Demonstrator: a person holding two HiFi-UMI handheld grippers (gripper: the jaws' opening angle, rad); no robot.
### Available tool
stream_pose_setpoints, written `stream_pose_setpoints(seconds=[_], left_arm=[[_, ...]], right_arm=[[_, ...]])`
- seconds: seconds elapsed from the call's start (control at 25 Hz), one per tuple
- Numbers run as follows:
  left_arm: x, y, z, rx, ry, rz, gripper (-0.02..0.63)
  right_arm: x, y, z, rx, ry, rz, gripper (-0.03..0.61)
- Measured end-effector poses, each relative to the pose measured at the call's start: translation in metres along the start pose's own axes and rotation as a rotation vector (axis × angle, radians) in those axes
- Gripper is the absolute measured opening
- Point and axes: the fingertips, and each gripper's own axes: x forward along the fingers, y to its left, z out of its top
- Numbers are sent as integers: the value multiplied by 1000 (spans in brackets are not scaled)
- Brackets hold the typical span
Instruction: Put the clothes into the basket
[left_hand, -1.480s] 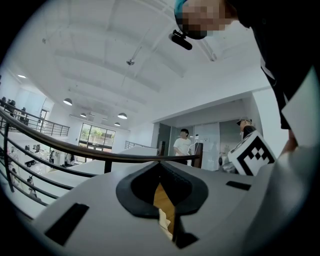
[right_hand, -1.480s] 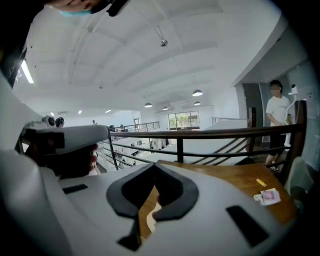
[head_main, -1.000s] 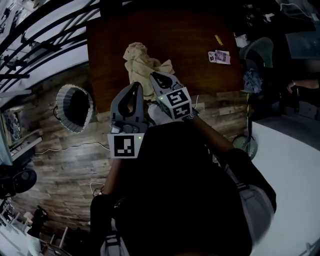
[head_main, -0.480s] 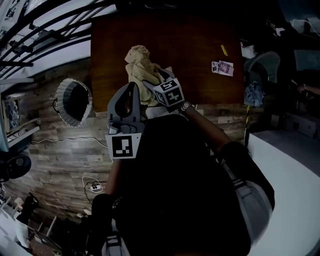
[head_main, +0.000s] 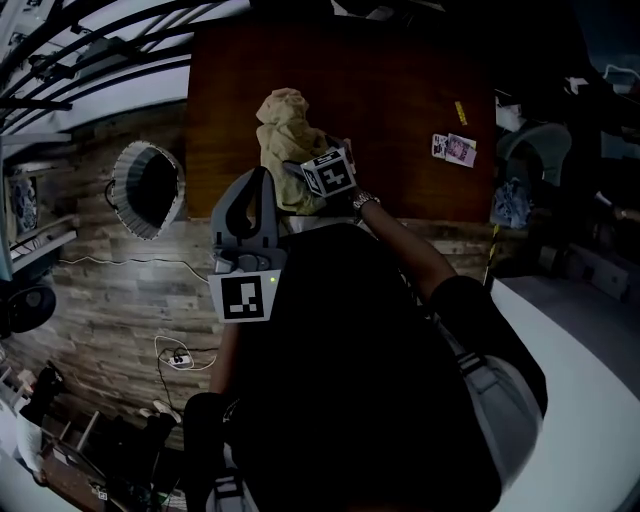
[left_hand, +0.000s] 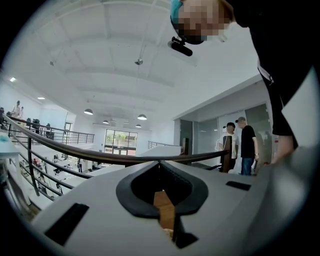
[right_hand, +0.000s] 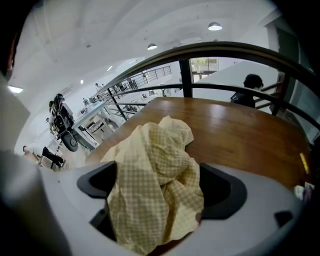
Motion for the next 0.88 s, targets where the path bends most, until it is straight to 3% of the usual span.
stream_pose_setpoints(seconds=[0.56, 0.88], left_arm=[[6, 8, -6, 4, 23, 20, 14], [4, 9, -12, 0, 42, 28, 14]], right_arm=[[46, -24, -32, 115, 131, -53, 505], [57, -26, -40, 102, 147, -75, 505]])
